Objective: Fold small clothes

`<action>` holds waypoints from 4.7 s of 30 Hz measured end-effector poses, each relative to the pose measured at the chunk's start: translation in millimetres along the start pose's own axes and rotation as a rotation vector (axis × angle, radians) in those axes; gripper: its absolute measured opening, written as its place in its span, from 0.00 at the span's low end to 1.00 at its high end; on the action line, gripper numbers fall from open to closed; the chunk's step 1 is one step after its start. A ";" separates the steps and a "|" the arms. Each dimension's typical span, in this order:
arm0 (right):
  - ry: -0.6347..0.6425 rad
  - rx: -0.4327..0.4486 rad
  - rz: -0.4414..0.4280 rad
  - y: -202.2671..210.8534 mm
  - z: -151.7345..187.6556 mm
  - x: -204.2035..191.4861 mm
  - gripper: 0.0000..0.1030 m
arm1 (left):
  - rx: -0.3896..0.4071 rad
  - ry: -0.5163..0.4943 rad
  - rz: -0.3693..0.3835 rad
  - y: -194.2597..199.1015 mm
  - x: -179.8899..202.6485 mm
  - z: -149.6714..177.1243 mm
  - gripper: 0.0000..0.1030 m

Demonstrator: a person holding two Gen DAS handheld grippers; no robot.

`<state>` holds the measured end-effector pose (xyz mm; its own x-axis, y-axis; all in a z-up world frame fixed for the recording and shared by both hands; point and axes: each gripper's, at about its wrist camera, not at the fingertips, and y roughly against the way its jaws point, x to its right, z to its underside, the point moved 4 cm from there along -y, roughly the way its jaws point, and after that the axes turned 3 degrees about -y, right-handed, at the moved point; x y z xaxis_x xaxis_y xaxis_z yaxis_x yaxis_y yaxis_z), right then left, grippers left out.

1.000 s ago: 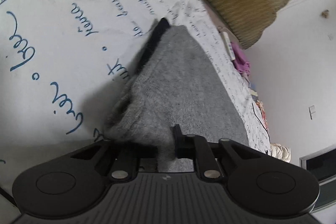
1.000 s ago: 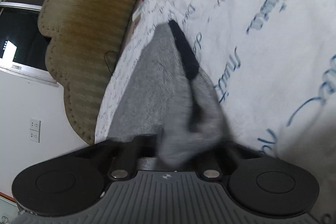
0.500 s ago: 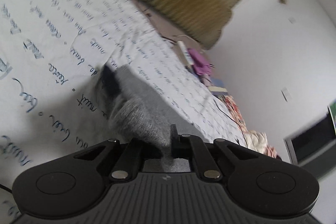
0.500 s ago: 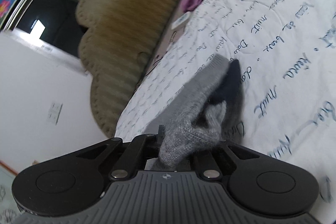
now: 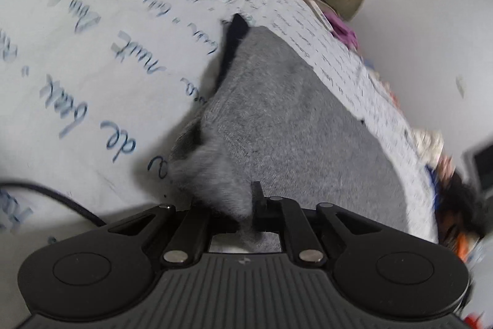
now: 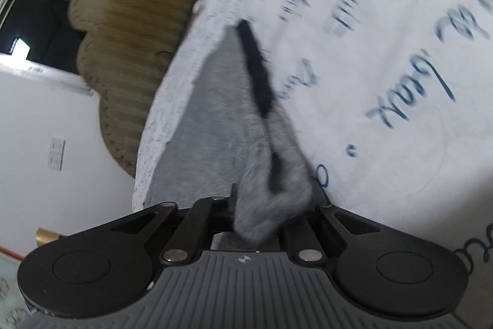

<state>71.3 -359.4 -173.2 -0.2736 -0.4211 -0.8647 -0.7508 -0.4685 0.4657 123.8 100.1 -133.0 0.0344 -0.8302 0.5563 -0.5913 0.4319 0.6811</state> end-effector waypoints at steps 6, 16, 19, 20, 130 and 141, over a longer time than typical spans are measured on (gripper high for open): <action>0.166 0.164 0.066 60.1 -23.5 -18.8 0.52 | 0.148 -0.264 -0.205 70.0 9.9 -22.4 0.20; 0.572 0.157 0.181 -43.7 -89.4 -119.5 0.52 | 0.171 -0.628 -0.330 -60.4 122.6 -96.1 0.21; 0.700 0.103 0.262 -96.1 -89.9 -140.8 0.54 | 0.098 -0.675 -0.368 -119.8 134.6 -103.3 0.21; 0.738 0.088 0.290 -110.8 -88.1 -145.2 0.54 | 0.069 -0.671 -0.390 -137.3 133.2 -107.4 0.21; 0.926 0.214 0.412 -161.2 -69.8 -107.0 0.73 | 0.253 -0.566 -0.276 -152.0 96.0 -105.6 0.23; 0.938 0.205 0.416 -158.2 -67.3 -109.8 0.74 | 0.290 -0.549 -0.339 -122.0 99.7 -104.1 0.33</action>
<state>260.6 -291.3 -139.3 -0.0231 -0.9937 -0.1097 -0.8162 -0.0446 0.5761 283.2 1.3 -111.1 -0.1118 -0.9931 -0.0364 -0.8135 0.0704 0.5773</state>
